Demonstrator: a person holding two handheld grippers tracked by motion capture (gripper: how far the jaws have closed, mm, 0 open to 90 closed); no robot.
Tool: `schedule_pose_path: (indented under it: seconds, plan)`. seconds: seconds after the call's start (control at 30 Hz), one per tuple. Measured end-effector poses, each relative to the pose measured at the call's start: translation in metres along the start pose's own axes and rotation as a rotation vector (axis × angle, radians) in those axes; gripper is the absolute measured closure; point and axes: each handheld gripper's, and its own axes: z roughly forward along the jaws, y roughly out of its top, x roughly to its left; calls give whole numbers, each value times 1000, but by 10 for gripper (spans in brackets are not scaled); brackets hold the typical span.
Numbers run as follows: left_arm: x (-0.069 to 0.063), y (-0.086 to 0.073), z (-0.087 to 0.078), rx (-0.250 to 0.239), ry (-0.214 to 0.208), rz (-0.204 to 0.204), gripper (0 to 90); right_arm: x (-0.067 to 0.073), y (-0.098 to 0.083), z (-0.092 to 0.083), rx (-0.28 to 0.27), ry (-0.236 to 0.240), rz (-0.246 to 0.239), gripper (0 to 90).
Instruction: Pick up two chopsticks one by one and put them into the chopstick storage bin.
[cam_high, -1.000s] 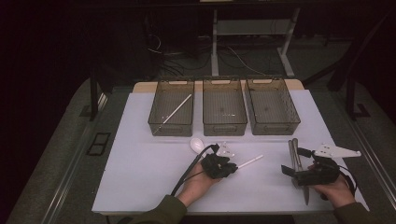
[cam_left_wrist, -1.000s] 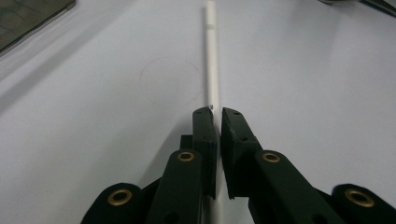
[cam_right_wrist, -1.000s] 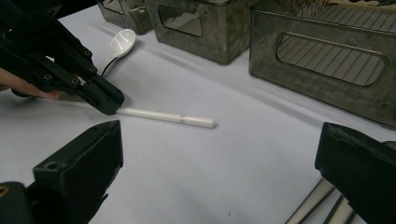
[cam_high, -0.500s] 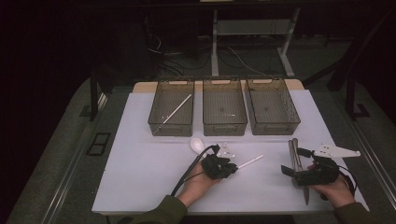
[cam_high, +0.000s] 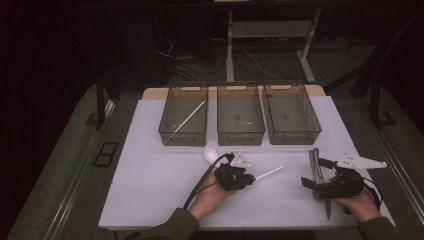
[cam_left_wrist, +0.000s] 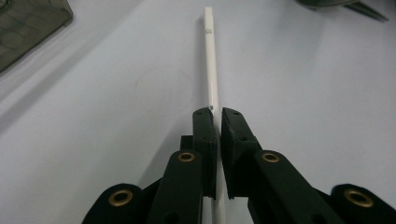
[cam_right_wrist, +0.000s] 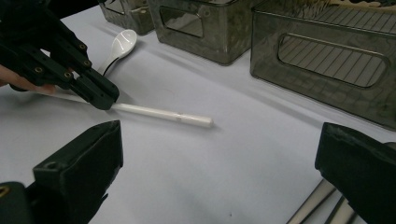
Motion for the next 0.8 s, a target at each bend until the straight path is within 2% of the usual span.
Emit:
schedule_pose_path:
  seconds: [0.2, 0.4, 0.8]
  plan:
    - [2, 3, -12, -30, -21, -32, 843, 0, 0, 0, 0, 0, 0, 9]
    - [6, 3, -23, -53, -25, -46, 842, 0, 0, 0, 0, 0, -1, 9]
    - [19, -3, -48, -70, -39, -40, 842, 4, 1, 6, 10, 16, -11, 9]
